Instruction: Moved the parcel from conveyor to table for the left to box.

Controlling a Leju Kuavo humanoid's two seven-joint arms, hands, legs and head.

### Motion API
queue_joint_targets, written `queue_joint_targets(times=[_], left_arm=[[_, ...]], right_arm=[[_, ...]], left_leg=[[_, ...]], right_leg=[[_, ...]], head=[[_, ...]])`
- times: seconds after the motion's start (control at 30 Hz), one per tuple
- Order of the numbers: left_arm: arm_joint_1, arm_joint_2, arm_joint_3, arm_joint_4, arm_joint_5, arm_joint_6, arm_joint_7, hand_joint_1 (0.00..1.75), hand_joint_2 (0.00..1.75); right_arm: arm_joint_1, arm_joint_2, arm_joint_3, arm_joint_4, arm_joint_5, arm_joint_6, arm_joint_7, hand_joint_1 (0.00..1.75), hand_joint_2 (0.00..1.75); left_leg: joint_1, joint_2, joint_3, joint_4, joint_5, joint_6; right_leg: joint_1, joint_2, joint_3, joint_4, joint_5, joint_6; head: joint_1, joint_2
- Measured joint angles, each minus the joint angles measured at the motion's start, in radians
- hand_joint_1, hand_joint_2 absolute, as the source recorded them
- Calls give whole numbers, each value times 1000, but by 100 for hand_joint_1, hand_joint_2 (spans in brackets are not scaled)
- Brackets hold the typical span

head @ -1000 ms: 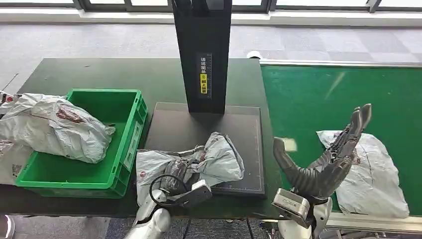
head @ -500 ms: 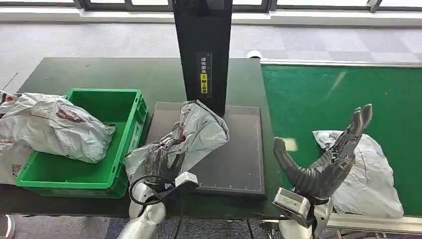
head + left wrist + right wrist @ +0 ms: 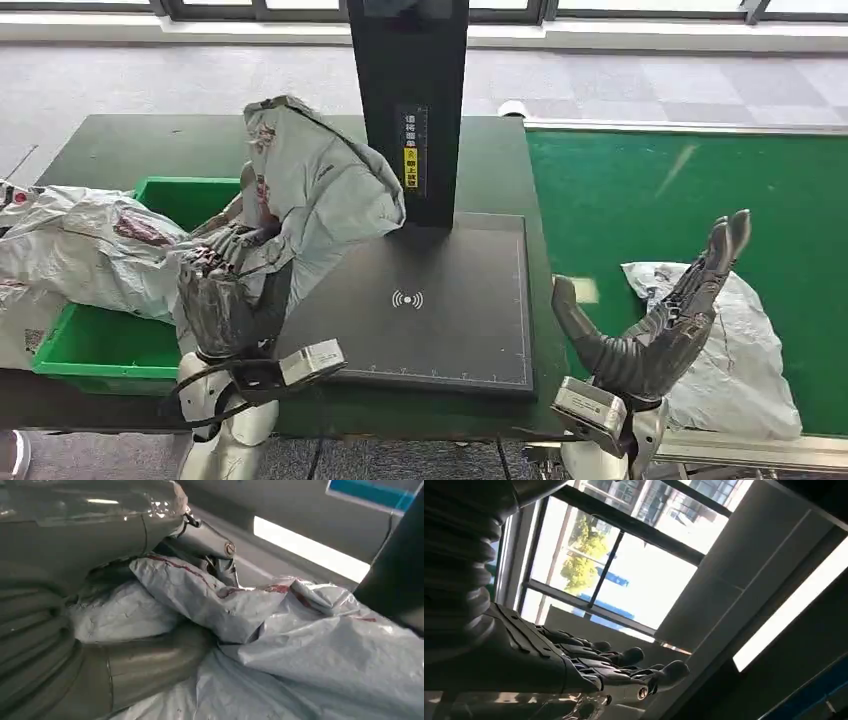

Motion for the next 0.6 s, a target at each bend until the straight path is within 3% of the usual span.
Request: queue_joint_targets(times=[0.47,0.6], left_arm=[[10,2,3,-134,-71,0,40,175,175],[-54,1,62,-119,-182,-1,93,175,175]], right_arm=[[1,0,-3,0,3,0,0,0,175],[0,0,-3,0,6,0,0,0,175]], left_leg=[[0,0,0,0,0,0],[0,0,0,0,0,0]], right_leg=[[0,0,0,0,0,0],[0,0,0,0,0,0]], head=[[0,0],[0,0]])
